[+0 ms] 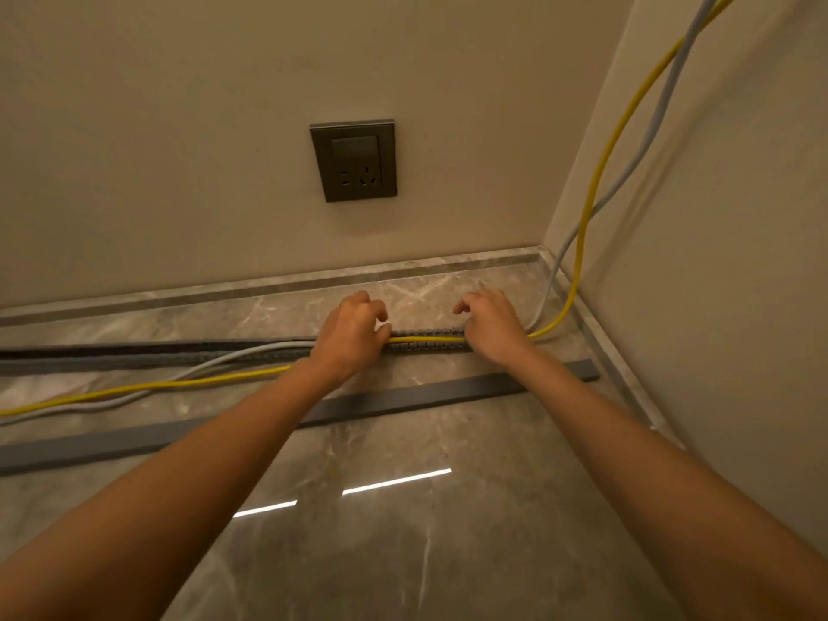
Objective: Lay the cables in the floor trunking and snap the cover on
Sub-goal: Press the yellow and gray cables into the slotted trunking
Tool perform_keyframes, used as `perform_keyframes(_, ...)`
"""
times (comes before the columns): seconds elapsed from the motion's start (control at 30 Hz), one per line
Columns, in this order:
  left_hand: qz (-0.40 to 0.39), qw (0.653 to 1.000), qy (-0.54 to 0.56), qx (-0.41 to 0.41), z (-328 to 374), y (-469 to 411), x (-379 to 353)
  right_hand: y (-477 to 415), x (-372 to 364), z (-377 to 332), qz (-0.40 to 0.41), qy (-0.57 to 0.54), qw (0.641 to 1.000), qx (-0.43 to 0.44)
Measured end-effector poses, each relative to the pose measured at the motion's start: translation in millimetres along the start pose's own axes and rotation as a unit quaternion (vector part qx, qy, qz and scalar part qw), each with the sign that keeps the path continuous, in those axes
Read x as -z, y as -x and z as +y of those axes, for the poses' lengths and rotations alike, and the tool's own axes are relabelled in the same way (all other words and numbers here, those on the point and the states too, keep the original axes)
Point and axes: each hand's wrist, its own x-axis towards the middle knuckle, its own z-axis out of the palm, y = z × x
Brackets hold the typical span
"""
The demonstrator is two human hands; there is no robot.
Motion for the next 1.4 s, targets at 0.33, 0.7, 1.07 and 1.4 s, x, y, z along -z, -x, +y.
perform_keyframes(0.33, -0.06, 0.982, -0.168, -0.055, -78, 32, 31, 5, -40, -95, -0.056, -0.023, 0.992, 0.109)
perform_keyframes(0.7, 0.003, 0.942, -0.283, -0.182, -116, 41, 33, -2, -52, -100, -0.034, -0.031, 0.998, 0.032)
perform_keyframes(1.07, -0.063, 0.964, -0.198, -0.163, -121, 26, 50, -4, -59, -103, -0.012, -0.028, 0.999, 0.009)
perform_keyframes(1.4, -0.064, 0.975, -0.195, -0.084, -102, 18, 52, 2, -62, -102, 0.01, 0.056, 0.995, 0.077)
